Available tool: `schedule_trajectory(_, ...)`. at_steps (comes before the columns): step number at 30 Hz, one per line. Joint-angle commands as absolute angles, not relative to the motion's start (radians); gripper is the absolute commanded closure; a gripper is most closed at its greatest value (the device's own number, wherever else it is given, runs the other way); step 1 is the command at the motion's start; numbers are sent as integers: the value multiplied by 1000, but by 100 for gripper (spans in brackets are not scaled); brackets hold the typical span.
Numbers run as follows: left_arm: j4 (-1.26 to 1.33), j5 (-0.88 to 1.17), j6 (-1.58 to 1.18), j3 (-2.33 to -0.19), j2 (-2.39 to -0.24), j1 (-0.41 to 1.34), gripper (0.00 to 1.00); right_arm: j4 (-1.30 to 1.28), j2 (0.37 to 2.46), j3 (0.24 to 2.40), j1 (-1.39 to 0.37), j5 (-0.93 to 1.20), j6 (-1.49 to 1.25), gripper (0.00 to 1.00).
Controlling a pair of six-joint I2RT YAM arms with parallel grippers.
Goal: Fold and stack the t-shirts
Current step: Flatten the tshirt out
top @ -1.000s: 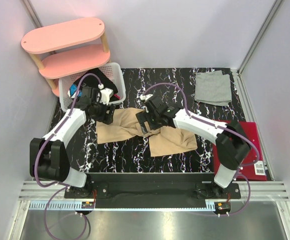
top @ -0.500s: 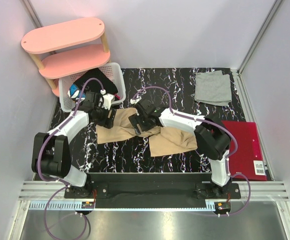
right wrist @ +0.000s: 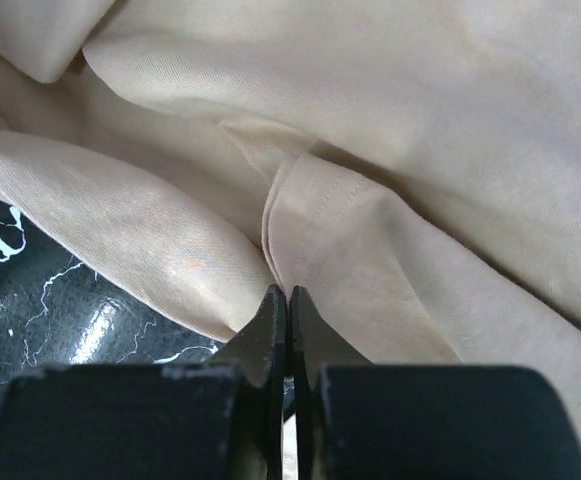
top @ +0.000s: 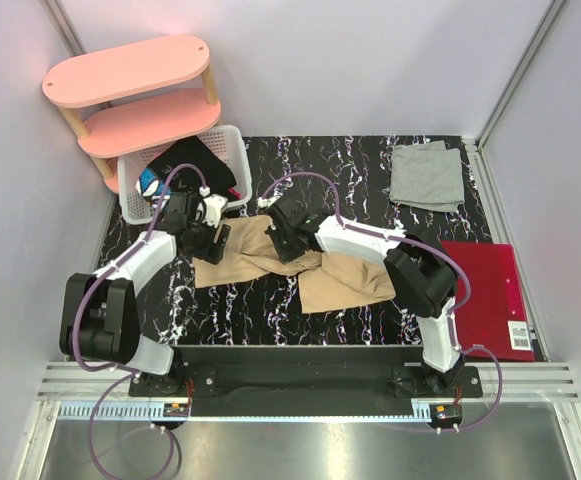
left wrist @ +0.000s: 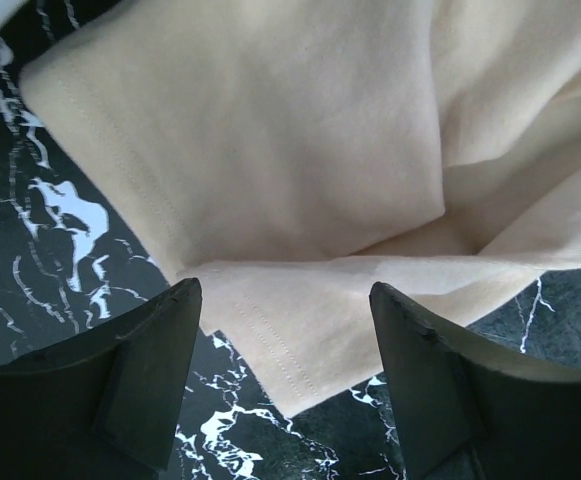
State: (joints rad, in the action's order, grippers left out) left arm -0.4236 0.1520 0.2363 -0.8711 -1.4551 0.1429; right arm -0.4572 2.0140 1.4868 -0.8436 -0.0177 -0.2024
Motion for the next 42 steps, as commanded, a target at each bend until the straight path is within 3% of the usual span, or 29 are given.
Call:
schedule_trajectory(1,-348,109,250,-873,-1399,135,27,-442,1967,1508,-850,-40,-198,100)
schedule_trajectory(10,-342,78,232,-933,-1428,127,20,-479,1751,1404,-856,-78,-216,100)
schedule_trajectory(22,-313,31,183,-1043,-1624,123,27,-518,1594,1247,-893,-77,-284,100)
schedule_trajectory(25,-318,26,186,-1048,-1640,140,32,-523,1585,1236,-902,-77,-291,100)
schedule_trajectory(28,-324,41,193,-1020,-1628,163,44,-522,1574,1232,-902,-81,-295,100)
schedule_trajectory(36,-385,103,238,-934,-1574,213,48,-535,1562,1249,-902,-104,-279,100)
schedule_trajectory(42,-622,195,313,-939,-1467,215,57,-549,1537,1250,-902,-152,-253,100)
